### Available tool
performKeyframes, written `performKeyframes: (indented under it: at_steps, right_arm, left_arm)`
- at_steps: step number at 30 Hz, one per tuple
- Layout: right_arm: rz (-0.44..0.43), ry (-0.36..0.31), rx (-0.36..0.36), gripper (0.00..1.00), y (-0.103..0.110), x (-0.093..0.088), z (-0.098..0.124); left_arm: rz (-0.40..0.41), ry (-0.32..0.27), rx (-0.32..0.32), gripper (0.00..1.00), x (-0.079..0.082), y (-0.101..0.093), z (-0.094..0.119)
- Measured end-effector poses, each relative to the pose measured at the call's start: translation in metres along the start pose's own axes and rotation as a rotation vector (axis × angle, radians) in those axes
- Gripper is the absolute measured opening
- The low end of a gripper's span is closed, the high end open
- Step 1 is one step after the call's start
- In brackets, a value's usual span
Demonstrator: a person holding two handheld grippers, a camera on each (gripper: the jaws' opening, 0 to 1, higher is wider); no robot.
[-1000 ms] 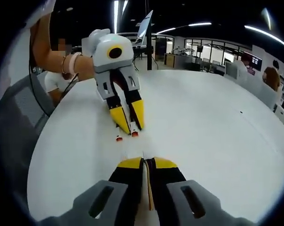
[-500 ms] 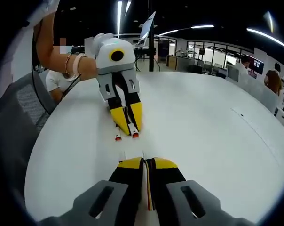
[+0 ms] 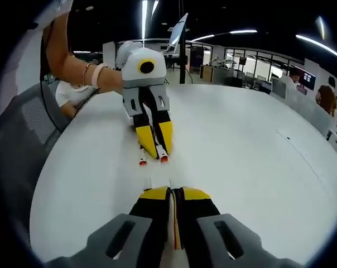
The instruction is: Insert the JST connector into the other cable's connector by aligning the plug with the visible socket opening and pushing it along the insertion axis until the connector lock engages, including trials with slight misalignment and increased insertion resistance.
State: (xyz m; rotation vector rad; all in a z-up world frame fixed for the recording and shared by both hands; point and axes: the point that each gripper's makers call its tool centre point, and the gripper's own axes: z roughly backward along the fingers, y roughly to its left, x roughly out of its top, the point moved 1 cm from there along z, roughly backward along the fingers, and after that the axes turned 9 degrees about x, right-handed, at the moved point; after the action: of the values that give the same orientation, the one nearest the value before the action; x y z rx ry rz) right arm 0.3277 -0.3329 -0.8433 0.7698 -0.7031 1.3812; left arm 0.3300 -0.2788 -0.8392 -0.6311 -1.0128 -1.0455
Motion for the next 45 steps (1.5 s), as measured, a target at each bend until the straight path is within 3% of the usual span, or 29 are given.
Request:
performKeyframes:
  at_steps: [5, 16, 25, 39, 42, 45]
  right_arm:
    - [0.021, 0.003, 0.021, 0.04, 0.003, 0.007, 0.003]
    - [0.026, -0.029, 0.044, 0.04, 0.002, 0.031, 0.018]
    - [0.077, -0.035, 0.075, 0.04, 0.007, 0.049, 0.024]
    - [0.066, -0.063, 0.107, 0.04, 0.007, 0.058, 0.022]
    - [0.070, -0.062, 0.108, 0.04, 0.007, 0.059, 0.022]
    - [0.079, -0.058, 0.110, 0.04, 0.007, 0.060, 0.022]
  left_arm:
    - [-0.029, 0.027, -0.014, 0.00, 0.001, -0.003, 0.003]
    - [-0.067, -0.003, -0.019, 0.00, 0.031, -0.003, 0.017]
    - [-0.072, -0.012, -0.025, 0.00, 0.045, -0.002, 0.017]
    - [-0.110, -0.002, -0.037, 0.00, 0.058, -0.004, 0.017]
    - [-0.083, -0.020, -0.046, 0.00, 0.062, -0.004, 0.017]
    - [-0.111, 0.001, -0.042, 0.00, 0.061, -0.004, 0.017]
